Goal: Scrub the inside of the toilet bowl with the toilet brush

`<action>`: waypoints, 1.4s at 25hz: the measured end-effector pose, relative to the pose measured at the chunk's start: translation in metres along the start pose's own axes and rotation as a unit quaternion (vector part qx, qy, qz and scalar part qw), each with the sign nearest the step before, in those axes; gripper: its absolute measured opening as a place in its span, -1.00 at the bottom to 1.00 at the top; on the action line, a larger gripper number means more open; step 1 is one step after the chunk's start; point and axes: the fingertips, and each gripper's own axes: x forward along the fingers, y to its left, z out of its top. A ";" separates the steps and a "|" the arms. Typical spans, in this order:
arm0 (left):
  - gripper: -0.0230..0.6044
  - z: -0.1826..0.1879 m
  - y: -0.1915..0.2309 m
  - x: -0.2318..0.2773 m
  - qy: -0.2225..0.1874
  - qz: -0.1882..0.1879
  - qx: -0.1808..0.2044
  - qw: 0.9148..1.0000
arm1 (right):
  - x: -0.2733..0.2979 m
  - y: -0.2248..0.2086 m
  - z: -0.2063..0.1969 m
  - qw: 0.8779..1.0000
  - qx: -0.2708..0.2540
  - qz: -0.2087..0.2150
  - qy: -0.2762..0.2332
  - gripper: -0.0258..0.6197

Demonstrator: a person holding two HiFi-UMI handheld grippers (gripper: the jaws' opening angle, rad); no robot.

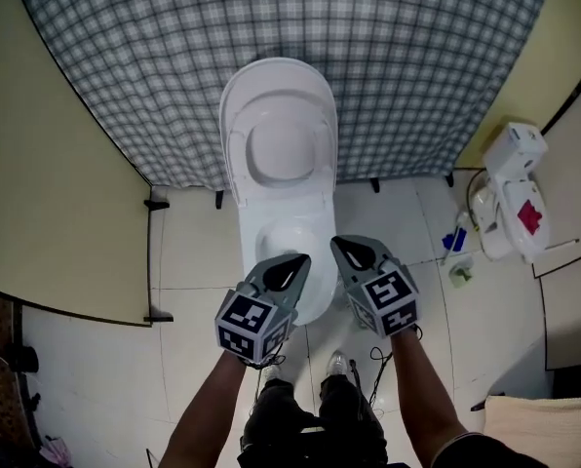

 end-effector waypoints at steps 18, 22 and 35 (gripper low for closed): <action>-0.90 0.113 -0.013 -0.062 -0.073 0.036 0.029 0.996 | -0.051 0.053 0.118 0.988 0.048 0.077 -0.124 -0.90; -0.90 0.122 -0.005 -0.056 -0.070 0.037 0.031 0.996 | -0.044 0.047 0.125 0.988 0.051 0.076 -0.122 -0.90; -0.90 0.123 -0.006 -0.049 -0.063 0.035 0.030 0.997 | -0.047 0.040 0.128 0.988 0.056 0.072 -0.127 -0.90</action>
